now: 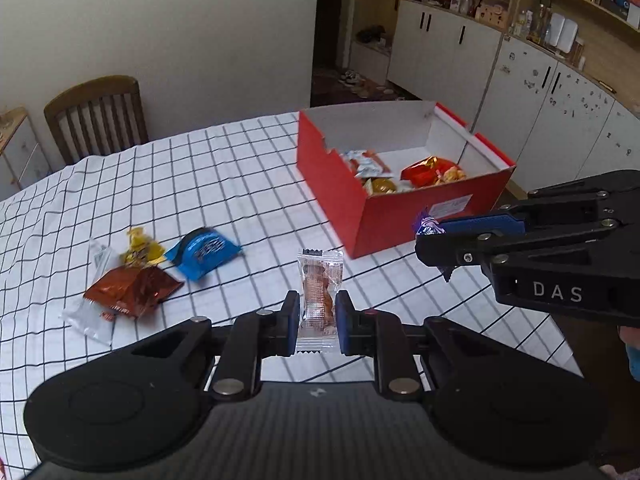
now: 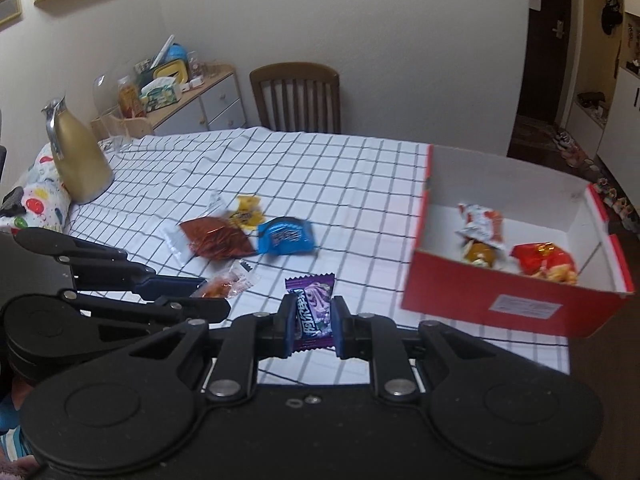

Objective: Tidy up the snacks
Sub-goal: 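Carry the orange candy stick and purple candy with both grippers over the box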

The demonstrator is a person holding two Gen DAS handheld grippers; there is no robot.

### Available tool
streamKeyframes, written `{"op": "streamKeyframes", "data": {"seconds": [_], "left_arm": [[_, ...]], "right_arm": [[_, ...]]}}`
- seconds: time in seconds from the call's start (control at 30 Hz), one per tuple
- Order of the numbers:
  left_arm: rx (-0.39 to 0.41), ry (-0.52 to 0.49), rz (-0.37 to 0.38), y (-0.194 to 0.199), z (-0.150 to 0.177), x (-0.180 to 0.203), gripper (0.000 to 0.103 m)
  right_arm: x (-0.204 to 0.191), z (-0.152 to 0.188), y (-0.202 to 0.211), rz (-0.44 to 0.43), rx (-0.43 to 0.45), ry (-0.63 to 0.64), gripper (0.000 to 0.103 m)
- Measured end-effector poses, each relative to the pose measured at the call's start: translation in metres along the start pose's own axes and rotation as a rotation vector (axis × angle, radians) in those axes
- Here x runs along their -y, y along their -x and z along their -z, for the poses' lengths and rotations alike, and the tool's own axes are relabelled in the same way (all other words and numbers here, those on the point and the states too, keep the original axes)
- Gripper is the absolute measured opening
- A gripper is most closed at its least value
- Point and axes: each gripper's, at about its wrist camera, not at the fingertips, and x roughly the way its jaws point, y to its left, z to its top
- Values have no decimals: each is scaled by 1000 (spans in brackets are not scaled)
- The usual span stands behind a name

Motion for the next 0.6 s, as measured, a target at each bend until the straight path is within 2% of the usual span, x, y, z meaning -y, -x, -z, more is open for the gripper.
{"op": "streamKeyframes", "data": {"seconds": [0.6], "left_arm": [[83,-32,10,-28,-65,78,18]], "right_arm": [[93,-13,31,70,62,-18,16]]}}
